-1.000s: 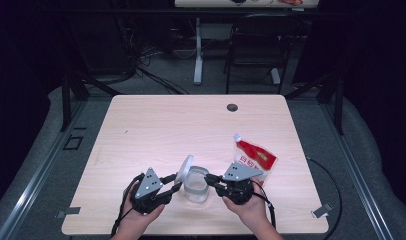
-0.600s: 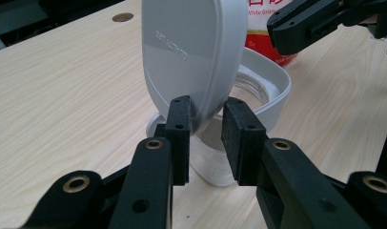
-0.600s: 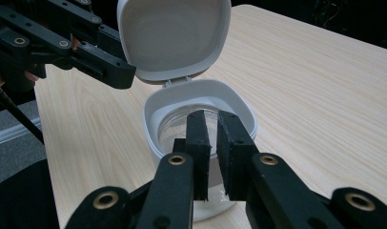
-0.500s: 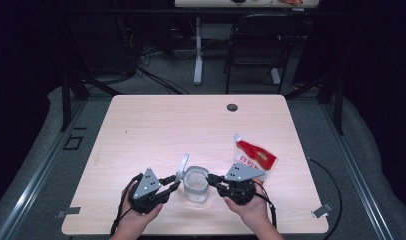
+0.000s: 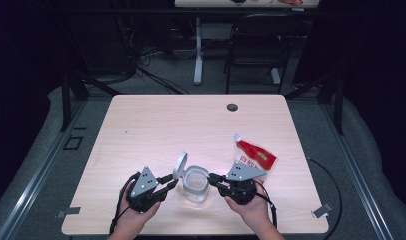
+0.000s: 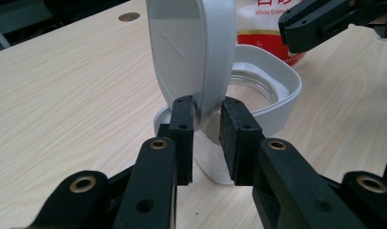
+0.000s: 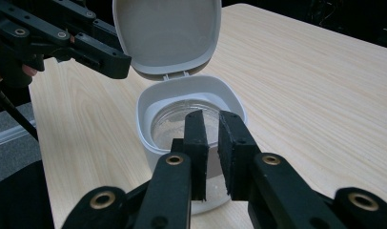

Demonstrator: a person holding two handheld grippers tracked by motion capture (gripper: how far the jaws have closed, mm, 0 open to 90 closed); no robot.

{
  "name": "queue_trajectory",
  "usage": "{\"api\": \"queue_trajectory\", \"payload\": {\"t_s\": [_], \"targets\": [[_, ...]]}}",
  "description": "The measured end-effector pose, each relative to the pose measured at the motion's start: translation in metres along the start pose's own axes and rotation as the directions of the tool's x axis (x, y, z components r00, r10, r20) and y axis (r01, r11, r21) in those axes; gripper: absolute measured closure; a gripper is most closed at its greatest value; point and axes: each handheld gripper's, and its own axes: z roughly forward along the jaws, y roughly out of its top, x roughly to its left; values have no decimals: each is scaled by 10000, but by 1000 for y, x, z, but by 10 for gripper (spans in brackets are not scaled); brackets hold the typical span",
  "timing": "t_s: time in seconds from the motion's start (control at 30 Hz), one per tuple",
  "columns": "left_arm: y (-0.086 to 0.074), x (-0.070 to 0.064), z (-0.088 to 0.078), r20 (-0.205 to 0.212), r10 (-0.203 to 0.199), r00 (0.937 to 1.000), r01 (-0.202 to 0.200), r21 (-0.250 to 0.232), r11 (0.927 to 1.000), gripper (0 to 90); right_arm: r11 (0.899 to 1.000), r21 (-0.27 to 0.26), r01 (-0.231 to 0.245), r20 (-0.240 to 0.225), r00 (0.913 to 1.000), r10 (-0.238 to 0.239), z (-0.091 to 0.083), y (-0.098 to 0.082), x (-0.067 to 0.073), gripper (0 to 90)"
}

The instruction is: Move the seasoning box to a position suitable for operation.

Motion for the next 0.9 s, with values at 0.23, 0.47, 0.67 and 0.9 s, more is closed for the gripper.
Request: {"api": "queue_trajectory", "payload": {"t_s": [0.23, 0.47, 0.67, 0.9], "targets": [[-1, 4, 1, 1, -336, 9994, 336, -70, 9994, 764, 9999, -129, -78, 130, 9999, 80, 3, 2, -2, 815], [-1, 7, 1, 36, -431, 9991, 431, -88, 9990, 767, 10000, -43, -37, 338, 9994, 39, 15, 4, -5, 793], [-1, 8, 2, 78, -455, 9989, 456, -116, 9989, 769, 9999, 24, -128, 417, 9991, 126, 17, 4, -9, 790], [0, 10, 4, 81, -475, 9988, 476, -118, 9988, 775, 9999, 101, -138, 391, 9991, 134, 20, 3, -10, 792]]}}
